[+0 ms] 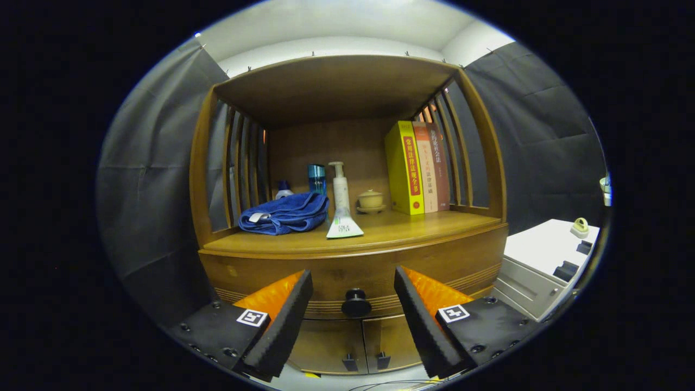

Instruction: Pull open the drawer, take out the items inside it, and place them on the countertop above the cabinet.

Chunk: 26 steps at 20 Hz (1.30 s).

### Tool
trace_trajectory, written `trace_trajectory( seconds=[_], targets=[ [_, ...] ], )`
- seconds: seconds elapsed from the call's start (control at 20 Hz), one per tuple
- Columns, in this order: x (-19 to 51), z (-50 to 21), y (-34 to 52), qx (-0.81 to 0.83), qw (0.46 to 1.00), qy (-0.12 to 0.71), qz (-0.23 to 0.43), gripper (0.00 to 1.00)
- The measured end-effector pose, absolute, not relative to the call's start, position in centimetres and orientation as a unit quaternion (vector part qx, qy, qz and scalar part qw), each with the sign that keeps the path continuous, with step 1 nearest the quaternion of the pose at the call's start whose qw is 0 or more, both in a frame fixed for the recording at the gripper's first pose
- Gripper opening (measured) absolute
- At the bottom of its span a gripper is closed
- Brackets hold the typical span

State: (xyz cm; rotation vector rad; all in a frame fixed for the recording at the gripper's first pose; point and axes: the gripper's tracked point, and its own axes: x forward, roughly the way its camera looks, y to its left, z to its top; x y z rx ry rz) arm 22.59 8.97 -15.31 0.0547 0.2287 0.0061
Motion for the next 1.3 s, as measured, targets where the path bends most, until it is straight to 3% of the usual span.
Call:
trace_trajectory(
  seconds=[0.6, 1.3],
  targets=[
    [12.1, -3.2, 8.8, 0.016, 0.996, 0.083, 0.029, 0.99],
    [11.4, -3.2, 9.7, -0.001, 0.998, 0.054, 0.043, 0.99]
  ],
)
